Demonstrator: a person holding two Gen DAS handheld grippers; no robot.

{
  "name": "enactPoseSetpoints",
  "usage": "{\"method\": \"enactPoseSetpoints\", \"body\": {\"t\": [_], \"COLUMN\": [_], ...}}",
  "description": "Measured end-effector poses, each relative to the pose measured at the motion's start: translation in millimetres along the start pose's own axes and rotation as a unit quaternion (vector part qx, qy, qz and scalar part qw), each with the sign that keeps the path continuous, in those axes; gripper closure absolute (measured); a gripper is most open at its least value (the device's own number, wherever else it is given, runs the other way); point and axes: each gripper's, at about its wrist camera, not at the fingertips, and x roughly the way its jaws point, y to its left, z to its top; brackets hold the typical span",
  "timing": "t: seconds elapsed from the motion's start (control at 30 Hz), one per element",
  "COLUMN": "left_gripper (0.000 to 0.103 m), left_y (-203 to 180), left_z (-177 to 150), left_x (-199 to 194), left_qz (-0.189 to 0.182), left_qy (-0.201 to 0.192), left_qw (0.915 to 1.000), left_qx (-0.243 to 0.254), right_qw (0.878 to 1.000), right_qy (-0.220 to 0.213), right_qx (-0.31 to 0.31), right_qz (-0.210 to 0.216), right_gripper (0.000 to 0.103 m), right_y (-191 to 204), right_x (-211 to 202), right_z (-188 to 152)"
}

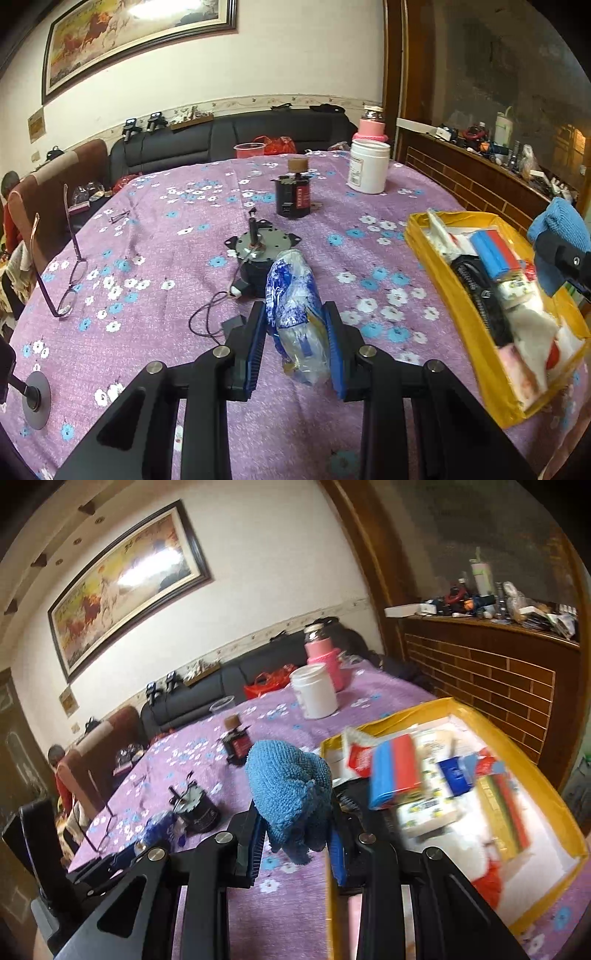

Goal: Organize soft objects
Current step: 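Carry Vinda bag with left gripper while right gripper carries knit cloth over tray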

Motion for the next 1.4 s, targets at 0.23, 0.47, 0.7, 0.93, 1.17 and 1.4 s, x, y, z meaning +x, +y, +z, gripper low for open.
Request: {"method": "enactPoseSetpoints", "body": {"t": [0.23, 0.47, 0.7, 0.93, 1.17, 1.4], "left_gripper": [0.074, 0.074, 0.073, 0.073, 0.073, 0.072], "left_y": [-27.5, -84.6, -153.8, -218.1, -220.7, -220.6], "left_z": [7.3, 11.1, 4.7, -4.4, -14.7, -20.4], "left_x": [-14.2, -20.0, -12.6, 4.6, 35.3, 39.2], "left_qz": [-0.028, -0.065, -0.098, -0.110, -0.081, -0.085], "left_qy": [-0.009, -0.011, 0.003, 0.006, 0.018, 0.016], "left_qw": [0.9994, 0.9962, 0.9894, 0.9813, 0.9816, 0.9790], "left_qx": [0.017, 0.057, 0.107, 0.158, 0.172, 0.184], "right_qw": [0.998, 0.995, 0.991, 0.991, 0.992, 0.992], "right_qy": [-0.024, -0.022, -0.005, 0.009, 0.023, 0.038], "right_qx": [0.046, 0.088, 0.116, 0.114, 0.088, 0.091], "right_qz": [-0.025, -0.049, -0.064, -0.068, -0.088, -0.082], "right_gripper": [0.071, 0.071, 0.071, 0.071, 0.071, 0.071], "right_y": [-49.4, -101.2, -138.5, -152.7, -147.4, -147.6], "right_x": [-25.1, -32.0, -28.0, -18.1, 3.9, 14.9], "right_z": [11.9, 5.2, -9.3, -13.5, -21.1, -20.7]}}
